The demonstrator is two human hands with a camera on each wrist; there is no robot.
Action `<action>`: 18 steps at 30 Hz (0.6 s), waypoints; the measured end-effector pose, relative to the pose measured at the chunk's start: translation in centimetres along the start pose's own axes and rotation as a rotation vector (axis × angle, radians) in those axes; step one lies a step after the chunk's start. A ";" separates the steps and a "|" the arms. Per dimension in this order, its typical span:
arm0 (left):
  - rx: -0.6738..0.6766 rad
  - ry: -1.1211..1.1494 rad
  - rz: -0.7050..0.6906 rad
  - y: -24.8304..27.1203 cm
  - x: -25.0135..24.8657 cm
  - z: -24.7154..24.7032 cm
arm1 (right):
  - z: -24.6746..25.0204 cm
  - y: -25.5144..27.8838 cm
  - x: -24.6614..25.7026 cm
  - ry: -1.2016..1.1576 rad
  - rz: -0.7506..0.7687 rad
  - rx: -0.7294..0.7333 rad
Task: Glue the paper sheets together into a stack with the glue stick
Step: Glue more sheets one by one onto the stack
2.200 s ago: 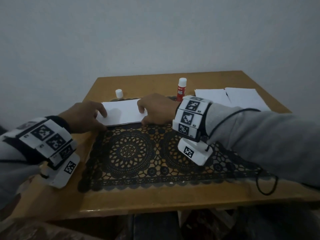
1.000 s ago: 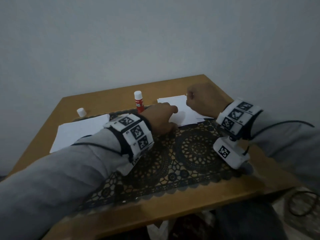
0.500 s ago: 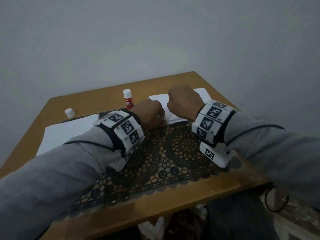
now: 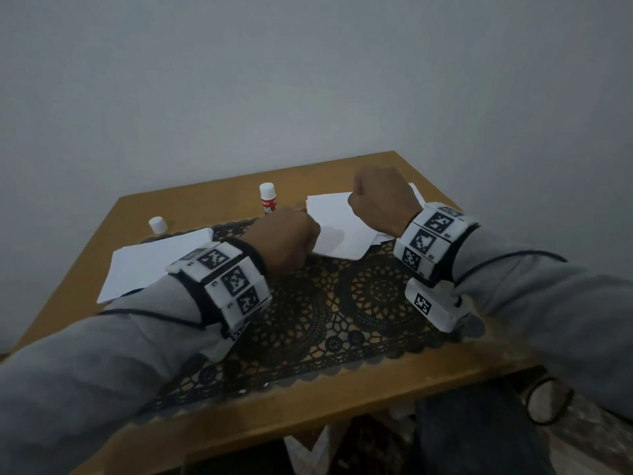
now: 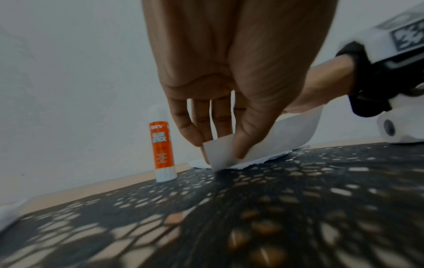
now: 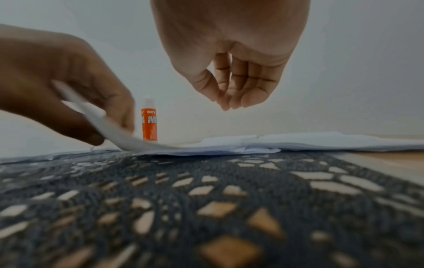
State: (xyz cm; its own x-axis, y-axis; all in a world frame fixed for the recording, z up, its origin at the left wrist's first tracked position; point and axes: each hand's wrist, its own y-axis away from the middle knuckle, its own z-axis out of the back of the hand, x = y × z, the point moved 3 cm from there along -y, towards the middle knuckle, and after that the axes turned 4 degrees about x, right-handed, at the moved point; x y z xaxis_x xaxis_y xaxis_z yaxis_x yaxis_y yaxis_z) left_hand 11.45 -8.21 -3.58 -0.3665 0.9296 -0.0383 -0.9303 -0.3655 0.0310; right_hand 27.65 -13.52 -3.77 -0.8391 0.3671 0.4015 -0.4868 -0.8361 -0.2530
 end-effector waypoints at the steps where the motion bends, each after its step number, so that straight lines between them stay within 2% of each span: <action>1: 0.007 0.012 -0.006 0.9 0.5 -0.1 | -0.2 0.1 0.3 0.006 0.023 0.005; 4: 0.044 0.037 -0.037 3.5 2.1 -0.3 | -0.5 0.5 1.2 0.032 0.097 0.041; 8: 0.136 -0.003 -0.043 6.8 4.2 -0.5 | -0.5 0.8 1.1 0.025 0.115 0.052; 15: 0.123 0.006 0.006 10.0 6.6 -0.8 | -1.4 1.2 2.9 0.022 0.257 0.163; 18: 0.160 0.007 0.018 10.3 6.9 -0.8 | -2.4 0.2 4.3 -0.081 0.191 0.201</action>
State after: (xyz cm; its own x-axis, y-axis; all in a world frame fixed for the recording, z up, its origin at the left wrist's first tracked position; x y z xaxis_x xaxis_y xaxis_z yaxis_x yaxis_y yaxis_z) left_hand -0.65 -5.54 -4.29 -0.3834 0.9225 -0.0436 -0.9096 -0.3690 0.1908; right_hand 23.41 -11.13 -4.16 -0.8850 0.1684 0.4340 -0.2574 -0.9538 -0.1548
